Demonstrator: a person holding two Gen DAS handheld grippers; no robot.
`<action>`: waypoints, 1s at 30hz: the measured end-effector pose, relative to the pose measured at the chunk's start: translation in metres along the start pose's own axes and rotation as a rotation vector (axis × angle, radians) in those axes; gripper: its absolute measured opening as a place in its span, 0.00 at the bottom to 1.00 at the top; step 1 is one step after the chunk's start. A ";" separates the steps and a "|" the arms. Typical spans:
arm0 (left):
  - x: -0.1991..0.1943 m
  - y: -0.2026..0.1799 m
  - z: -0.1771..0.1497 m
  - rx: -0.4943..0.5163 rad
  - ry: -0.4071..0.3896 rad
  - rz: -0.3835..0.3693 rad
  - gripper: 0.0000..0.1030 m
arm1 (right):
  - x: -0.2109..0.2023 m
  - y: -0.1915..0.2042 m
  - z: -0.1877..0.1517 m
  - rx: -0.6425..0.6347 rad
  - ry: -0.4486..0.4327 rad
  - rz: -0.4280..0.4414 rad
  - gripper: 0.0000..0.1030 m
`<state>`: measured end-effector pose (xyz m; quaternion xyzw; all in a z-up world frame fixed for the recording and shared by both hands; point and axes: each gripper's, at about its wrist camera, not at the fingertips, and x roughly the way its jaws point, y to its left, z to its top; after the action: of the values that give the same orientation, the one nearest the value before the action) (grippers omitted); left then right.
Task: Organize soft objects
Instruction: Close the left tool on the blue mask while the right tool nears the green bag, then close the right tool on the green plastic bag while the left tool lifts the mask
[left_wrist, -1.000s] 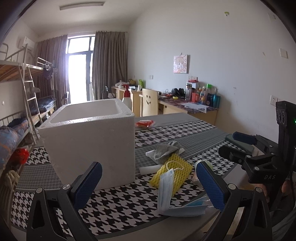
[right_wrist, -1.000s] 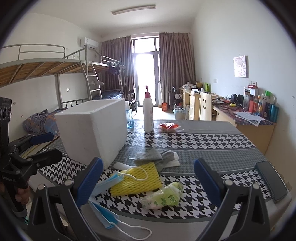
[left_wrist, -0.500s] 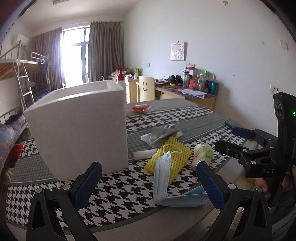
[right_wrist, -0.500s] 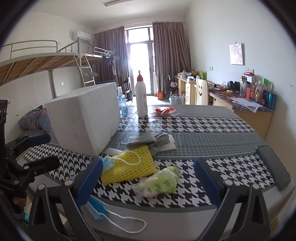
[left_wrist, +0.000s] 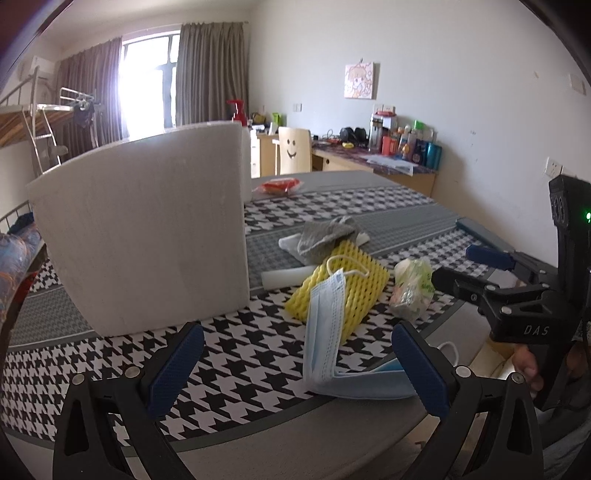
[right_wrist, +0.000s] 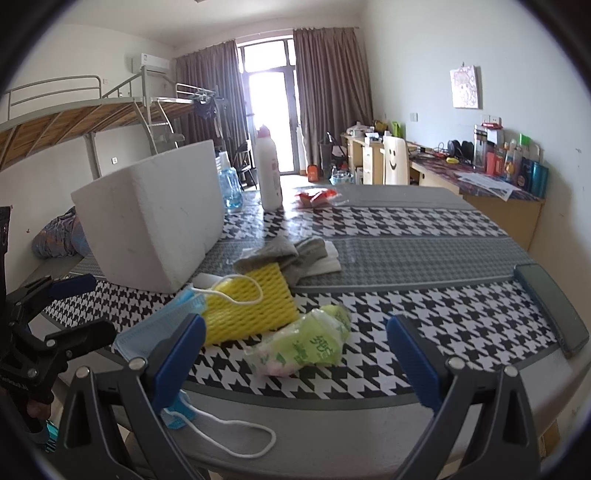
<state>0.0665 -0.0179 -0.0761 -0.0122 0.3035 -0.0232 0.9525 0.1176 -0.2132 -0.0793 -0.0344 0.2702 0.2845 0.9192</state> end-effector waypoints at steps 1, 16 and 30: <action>0.002 -0.001 -0.001 0.005 0.010 0.010 0.98 | 0.002 -0.001 -0.001 0.003 0.006 -0.002 0.97; 0.026 -0.006 -0.009 0.001 0.132 -0.018 0.53 | 0.013 -0.007 -0.006 0.032 0.045 -0.022 0.97; 0.030 -0.005 -0.017 0.017 0.179 -0.033 0.12 | 0.027 -0.007 -0.009 0.036 0.088 -0.022 0.97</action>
<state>0.0809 -0.0246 -0.1075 -0.0069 0.3868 -0.0427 0.9212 0.1356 -0.2071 -0.1014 -0.0334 0.3148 0.2678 0.9100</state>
